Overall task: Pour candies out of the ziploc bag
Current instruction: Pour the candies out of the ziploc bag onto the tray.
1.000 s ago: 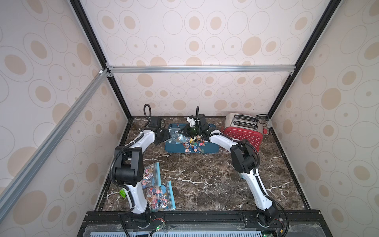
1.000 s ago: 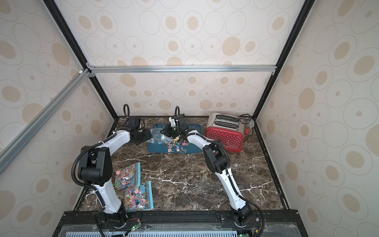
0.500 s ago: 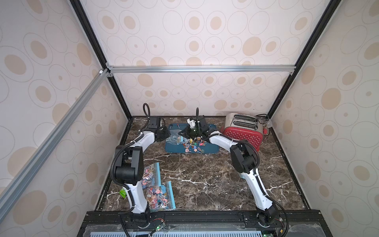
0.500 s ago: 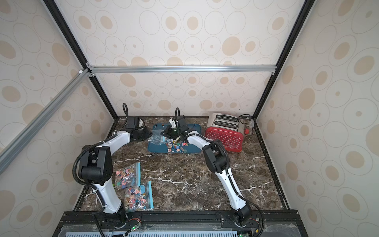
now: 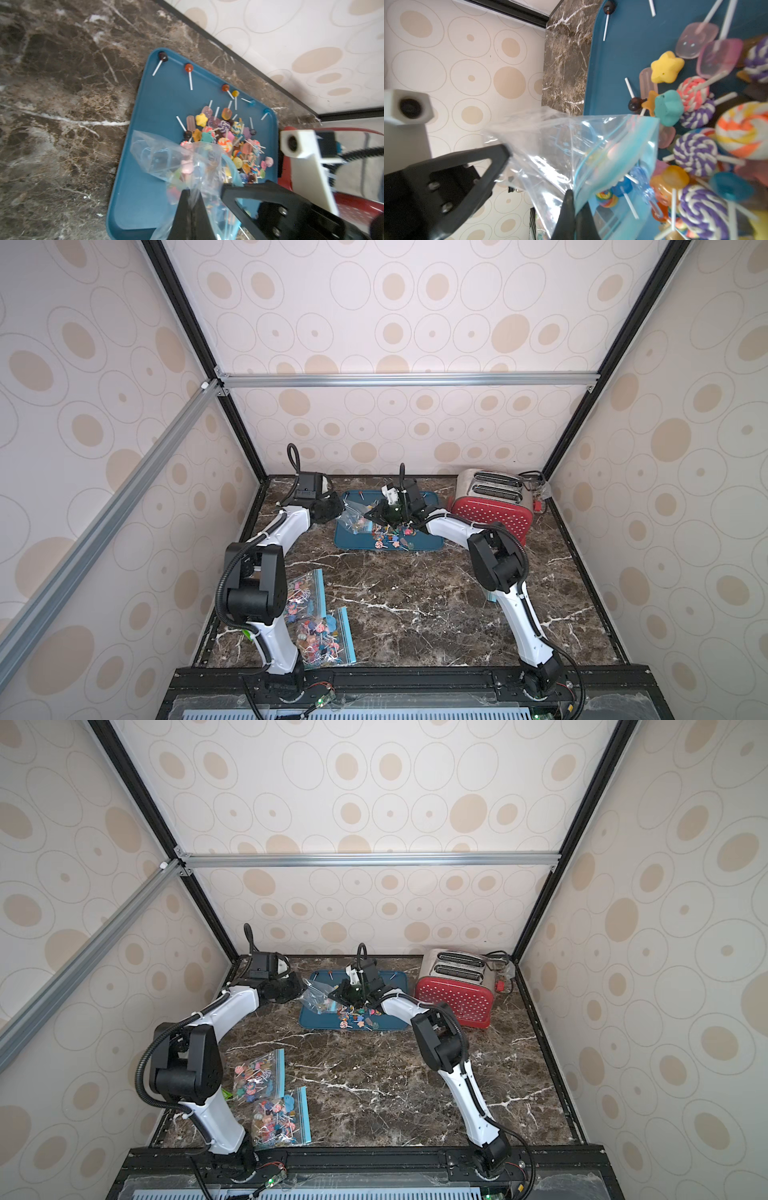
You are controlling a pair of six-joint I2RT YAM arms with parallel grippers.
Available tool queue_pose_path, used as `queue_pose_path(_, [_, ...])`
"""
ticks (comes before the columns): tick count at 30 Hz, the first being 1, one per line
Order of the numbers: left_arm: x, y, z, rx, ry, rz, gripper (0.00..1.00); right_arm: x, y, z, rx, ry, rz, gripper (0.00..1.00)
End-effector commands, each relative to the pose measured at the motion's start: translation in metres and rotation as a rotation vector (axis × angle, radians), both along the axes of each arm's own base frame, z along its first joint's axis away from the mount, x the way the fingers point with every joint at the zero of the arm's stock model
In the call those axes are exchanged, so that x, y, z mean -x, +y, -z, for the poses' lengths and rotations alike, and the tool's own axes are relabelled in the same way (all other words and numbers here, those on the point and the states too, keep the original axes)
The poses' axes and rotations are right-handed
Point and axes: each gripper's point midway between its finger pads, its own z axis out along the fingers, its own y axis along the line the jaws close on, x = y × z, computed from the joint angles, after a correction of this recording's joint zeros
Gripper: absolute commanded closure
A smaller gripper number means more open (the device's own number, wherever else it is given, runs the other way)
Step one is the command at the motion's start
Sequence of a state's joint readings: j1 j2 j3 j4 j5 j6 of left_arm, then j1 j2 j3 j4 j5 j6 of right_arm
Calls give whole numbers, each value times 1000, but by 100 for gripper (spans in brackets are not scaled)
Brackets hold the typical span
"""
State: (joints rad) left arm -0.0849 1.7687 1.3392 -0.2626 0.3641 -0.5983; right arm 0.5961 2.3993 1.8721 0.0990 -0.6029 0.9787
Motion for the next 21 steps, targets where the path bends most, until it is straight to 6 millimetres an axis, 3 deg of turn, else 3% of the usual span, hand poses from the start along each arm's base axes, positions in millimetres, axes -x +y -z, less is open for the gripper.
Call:
queue_pose_path(1, [2, -6, -37, -18, -93, 60, 100, -5, -8, -23, -24, -48, 21, 100])
queue_pose_path(12, [10, -43, -47, -59, -116, 200, 100, -4, -9, -1, -4, -25, 28, 100])
queue_pose_path(21, [13, -57, -80, -77, -170, 228, 100, -1, -3, 3, -20, -7, 17, 100])
